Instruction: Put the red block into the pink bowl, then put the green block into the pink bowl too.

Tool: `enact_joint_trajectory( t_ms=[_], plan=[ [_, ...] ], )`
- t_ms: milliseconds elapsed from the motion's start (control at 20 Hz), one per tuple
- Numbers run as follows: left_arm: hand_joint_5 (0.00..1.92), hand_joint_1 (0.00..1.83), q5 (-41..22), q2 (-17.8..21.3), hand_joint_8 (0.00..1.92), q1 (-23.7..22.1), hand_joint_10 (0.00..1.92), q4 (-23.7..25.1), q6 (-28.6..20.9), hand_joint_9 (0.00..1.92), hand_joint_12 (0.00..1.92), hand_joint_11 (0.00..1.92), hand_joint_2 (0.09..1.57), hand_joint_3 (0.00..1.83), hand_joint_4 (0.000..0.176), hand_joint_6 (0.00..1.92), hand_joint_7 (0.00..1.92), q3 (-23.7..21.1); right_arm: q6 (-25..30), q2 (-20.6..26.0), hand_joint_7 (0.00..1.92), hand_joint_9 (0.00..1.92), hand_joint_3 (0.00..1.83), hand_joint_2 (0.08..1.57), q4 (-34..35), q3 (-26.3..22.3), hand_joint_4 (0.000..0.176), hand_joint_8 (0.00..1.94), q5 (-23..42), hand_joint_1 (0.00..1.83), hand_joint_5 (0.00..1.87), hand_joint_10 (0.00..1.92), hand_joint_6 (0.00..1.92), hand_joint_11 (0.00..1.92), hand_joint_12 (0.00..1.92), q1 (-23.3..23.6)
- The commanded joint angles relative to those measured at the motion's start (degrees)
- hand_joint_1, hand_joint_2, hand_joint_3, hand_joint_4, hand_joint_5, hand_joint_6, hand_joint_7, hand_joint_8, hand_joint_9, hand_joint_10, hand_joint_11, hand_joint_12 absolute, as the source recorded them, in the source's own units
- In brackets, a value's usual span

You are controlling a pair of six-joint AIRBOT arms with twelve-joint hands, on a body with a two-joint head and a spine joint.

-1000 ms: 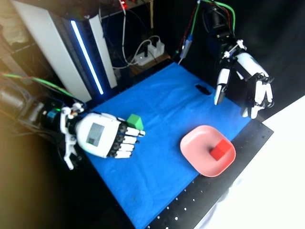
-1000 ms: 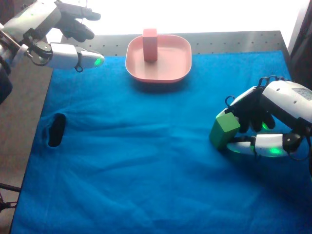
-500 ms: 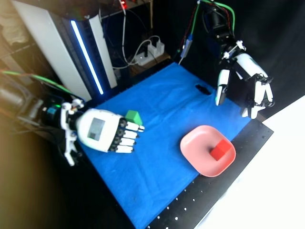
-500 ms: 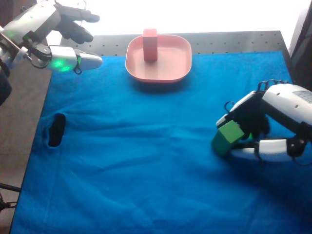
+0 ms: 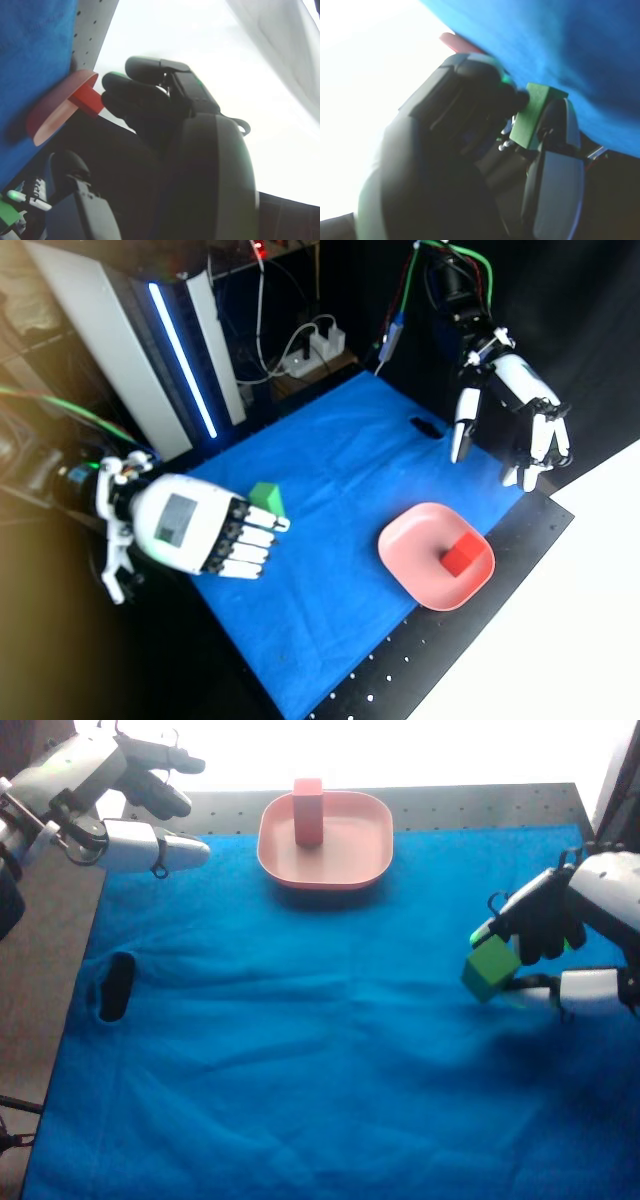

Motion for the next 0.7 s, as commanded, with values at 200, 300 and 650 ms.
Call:
enact_joint_trajectory(
  t_ms=[200, 300, 650],
  plan=[
    [0.63, 0.93, -6.07, 0.02, 0.0, -0.27, 0.62, -0.57, -0.13, 0.78, 1.42, 0.24, 0.88, 0.0, 0.0, 0.0, 1.11, 0.1, 0.07, 1.91, 1.13, 1.06, 0.0, 1.05, -0.68, 2.09, 0.0, 1.02, 6.59, 1.29, 1.23, 1.53, 0.27, 0.95, 1.85, 3.39],
    [0.62, 0.92, -5.9, -0.04, 0.0, -0.26, 0.72, -0.47, -0.12, 0.75, 1.43, 0.25, 0.88, 0.0, 0.0, 0.0, 1.1, 0.07, -0.59, 2.5, 1.17, 1.05, 0.0, 1.01, -1.19, 2.83, 0.0, 1.03, 5.7, 1.21, 1.25, 1.76, 0.48, 1.0, 1.92, 4.71],
    [0.65, 0.95, -6.14, -0.11, 0.0, 0.46, 0.63, 0.28, 0.07, 0.84, 1.33, 0.33, 0.86, 0.0, 0.0, 0.0, 1.12, -0.71, -3.11, 2.31, 1.19, 1.16, 0.0, 1.02, -0.45, 7.32, 0.0, 1.13, 1.43, 1.23, 1.21, 1.7, 0.52, 1.12, 1.91, 9.62]
  ],
)
